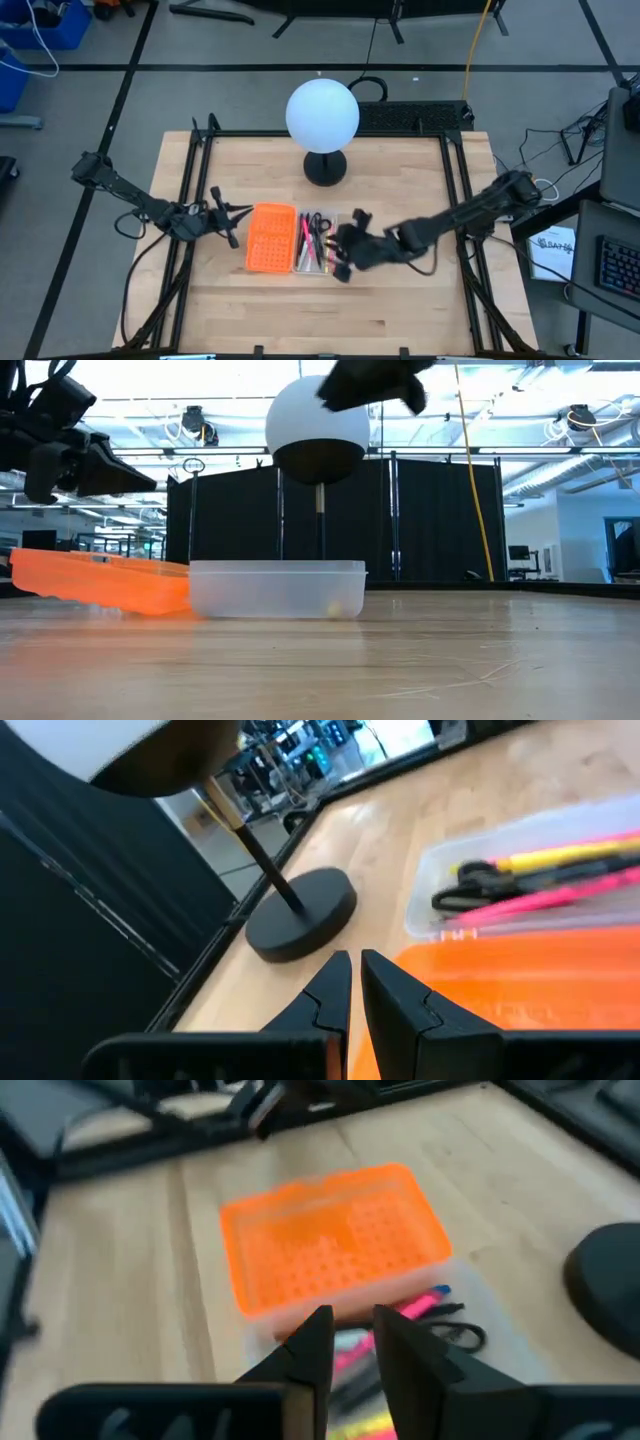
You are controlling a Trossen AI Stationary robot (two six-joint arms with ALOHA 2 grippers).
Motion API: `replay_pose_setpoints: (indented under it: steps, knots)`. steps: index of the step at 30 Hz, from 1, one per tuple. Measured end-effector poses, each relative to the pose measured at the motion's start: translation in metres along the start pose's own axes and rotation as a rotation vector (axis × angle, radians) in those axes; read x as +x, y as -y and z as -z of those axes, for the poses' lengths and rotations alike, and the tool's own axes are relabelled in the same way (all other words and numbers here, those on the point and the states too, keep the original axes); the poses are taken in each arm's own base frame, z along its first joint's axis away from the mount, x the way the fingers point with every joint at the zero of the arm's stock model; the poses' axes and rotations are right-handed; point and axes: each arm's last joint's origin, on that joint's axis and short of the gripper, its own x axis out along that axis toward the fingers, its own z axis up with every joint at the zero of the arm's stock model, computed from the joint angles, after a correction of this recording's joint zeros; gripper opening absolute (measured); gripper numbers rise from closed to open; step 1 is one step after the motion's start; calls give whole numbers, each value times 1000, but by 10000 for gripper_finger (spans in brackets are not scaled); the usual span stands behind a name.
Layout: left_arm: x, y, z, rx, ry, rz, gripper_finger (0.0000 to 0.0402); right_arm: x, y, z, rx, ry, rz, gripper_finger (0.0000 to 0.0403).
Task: Pick & place school supplies into a supply box
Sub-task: Return to Home Position
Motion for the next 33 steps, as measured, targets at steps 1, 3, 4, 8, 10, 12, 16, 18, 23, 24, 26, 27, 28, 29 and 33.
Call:
replay_pose_setpoints:
  steps: [1, 3, 4, 8, 10, 12, 16, 18, 23, 24, 26, 27, 28, 29, 33]
  knots:
    - [0, 0, 1, 12, -5, 6, 37, -5, -3, 7, -40, 2, 8, 64]
    - [0, 1, 1, 49, -10, 8, 37, -11, -3, 19, -91, 3, 32, 55]
    - [0, 1, 1, 70, -9, 8, 37, -14, -3, 25, -108, 0, 38, 51]
    - [0, 0, -4, 71, 29, 1, 37, -19, 3, 47, -155, -29, 50, 36]
    - [0, 0, -6, 55, 49, 20, 37, -20, 4, 57, -187, -34, 49, 26]
    - [0, 1, -7, 71, 66, 72, 37, -20, 1, 62, -262, 11, 60, 12]
    - [-1, 1, -17, 85, 134, 159, 37, -18, 4, 59, -363, 86, 91, 4]
    - [-3, -4, -32, 35, 182, 135, 37, -21, 11, 45, -356, 126, 81, 5]
    - [-8, -22, -67, -59, 219, 29, 36, -50, 30, 10, -364, 237, 13, 1]
    - [-9, -24, -72, -53, 228, 22, 34, -58, 34, 6, -372, 268, 7, 1]
    - [-12, -27, -80, -11, 267, 48, 20, -74, 43, 3, -392, 340, -3, 1]
    - [-15, -29, -84, 7, 302, 73, 10, -81, 48, 3, -390, 390, -8, 1]
    - [-18, -32, -90, 15, 350, 101, 6, -87, 54, 5, -389, 430, -14, 0]
    - [-20, -36, -96, 13, 405, 121, 6, -93, 61, 9, -391, 461, -28, 0]
    - [-30, -53, -113, 22, 541, 143, 4, -117, 89, 29, -352, 546, -96, 0]
